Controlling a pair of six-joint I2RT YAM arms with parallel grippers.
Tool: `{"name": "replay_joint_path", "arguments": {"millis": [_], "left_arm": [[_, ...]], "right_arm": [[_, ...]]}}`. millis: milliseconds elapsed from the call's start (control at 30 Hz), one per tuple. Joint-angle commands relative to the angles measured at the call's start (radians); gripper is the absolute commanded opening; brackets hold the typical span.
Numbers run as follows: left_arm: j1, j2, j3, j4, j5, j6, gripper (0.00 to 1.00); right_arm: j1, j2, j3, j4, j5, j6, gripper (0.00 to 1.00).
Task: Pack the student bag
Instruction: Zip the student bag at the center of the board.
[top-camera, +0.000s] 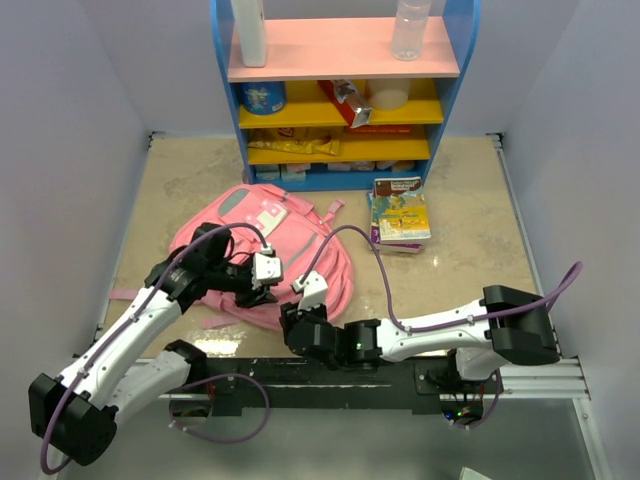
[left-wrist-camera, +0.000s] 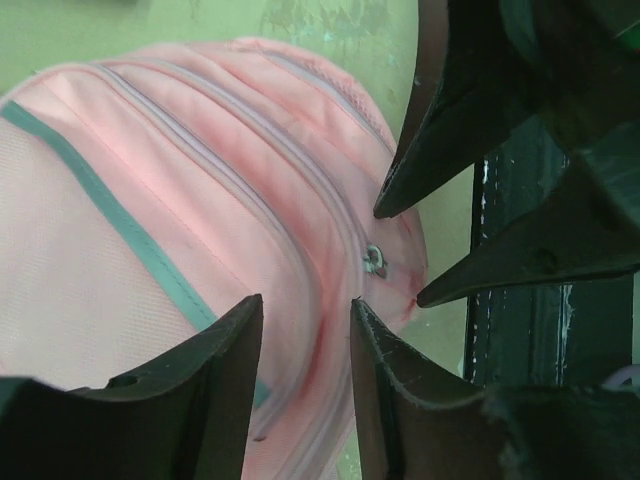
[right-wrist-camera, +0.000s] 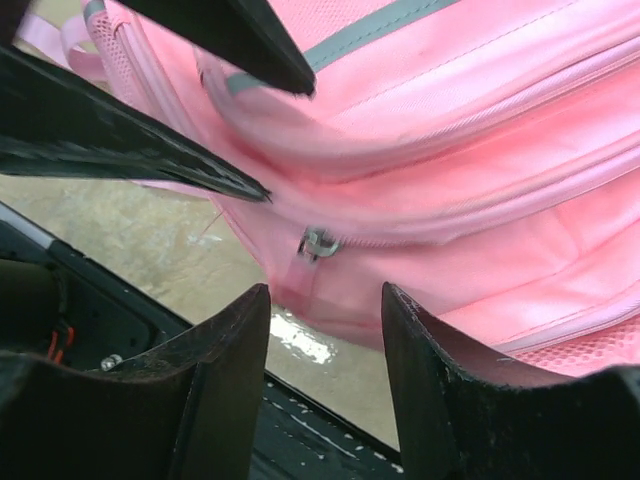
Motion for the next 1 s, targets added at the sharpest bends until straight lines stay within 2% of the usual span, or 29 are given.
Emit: {"name": "replay_joint_path", "arguments": {"millis": [0, 67, 167, 467, 533, 667, 967], "left_arm": [[0.011, -0.055, 0.068, 0.087, 0.081, -0.082, 0.47], [0.012, -0.064, 0.079, 0.075, 0.082, -0.088, 0.51], [0.021, -0.078, 0.093, 0.012, 0.081, -0.038, 0.52], [0.127, -0.109, 0.044, -0.292, 0.045, 0.359, 0.5], [0.129, -0.096, 0.036, -0.336, 0.038, 0.396, 0.49], [0.132, -0.101, 0.004, -0.342, 0.001, 0.448, 0.47], [0.137, -0.092, -0.079, -0.209, -0.028, 0.447, 0.47]], "right_arm": [[0.013, -0.021, -0.041, 0.088, 0.076, -0.004, 0.52], [0.014, -0.027, -0.063, 0.112, 0.076, 0.001, 0.52], [0.013, -0.038, -0.076, 0.116, 0.074, 0.008, 0.52], [0.017, -0.085, -0.087, 0.128, 0.03, -0.027, 0.49], [0.019, -0.076, -0.072, 0.129, 0.013, -0.033, 0.49], [0.025, -0.036, -0.034, 0.12, -0.016, -0.027, 0.48], [0.031, 0.045, 0.019, 0.085, -0.009, -0.004, 0.47]]}}
